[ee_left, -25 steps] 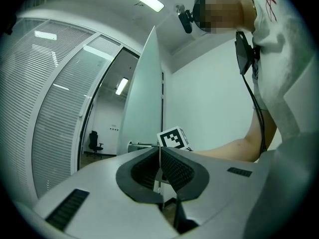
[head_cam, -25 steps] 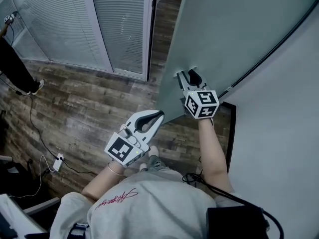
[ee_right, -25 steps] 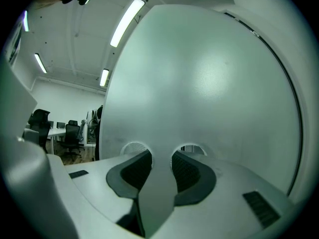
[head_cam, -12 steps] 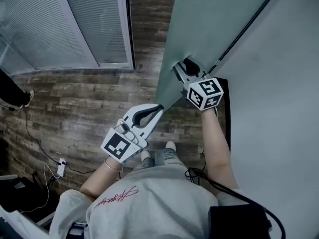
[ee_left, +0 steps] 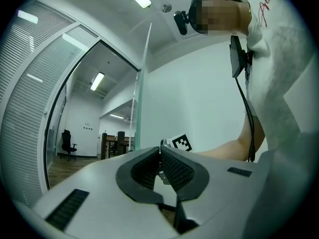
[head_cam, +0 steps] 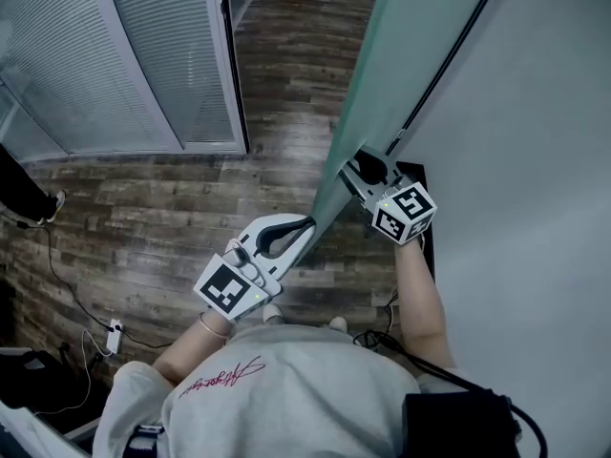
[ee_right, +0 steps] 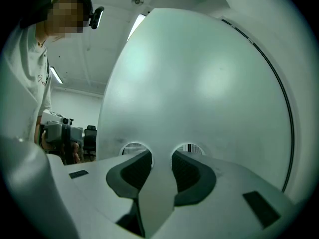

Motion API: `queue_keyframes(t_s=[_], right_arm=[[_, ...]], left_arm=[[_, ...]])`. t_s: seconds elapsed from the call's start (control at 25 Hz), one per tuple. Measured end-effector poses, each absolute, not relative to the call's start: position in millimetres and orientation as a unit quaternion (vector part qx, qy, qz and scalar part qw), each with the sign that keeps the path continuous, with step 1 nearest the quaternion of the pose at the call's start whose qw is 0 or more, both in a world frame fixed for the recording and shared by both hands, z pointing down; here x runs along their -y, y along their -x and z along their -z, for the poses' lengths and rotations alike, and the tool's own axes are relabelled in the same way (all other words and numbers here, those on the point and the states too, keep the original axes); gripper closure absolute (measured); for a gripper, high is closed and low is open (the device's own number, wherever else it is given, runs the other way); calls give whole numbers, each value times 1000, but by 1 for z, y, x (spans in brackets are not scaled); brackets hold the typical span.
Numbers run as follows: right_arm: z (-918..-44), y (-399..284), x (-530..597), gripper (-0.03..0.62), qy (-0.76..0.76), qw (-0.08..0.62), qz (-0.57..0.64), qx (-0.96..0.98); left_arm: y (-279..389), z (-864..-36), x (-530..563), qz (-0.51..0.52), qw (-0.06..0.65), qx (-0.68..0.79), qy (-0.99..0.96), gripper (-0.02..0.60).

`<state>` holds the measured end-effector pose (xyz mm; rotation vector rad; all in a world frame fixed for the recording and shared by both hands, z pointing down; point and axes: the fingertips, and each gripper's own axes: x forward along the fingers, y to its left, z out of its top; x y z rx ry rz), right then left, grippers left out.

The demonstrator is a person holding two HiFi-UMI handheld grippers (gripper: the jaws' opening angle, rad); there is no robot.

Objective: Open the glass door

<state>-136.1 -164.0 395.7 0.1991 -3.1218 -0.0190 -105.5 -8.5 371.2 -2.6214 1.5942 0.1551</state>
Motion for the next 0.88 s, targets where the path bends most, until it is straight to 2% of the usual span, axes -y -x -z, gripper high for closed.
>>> queue_keyframes(t_s=[0.88], right_arm=[[-398,-40,155,462,-8,-11,2,1000]], left_arm=[[-35,-361,60,-69,34,-452,889,557]])
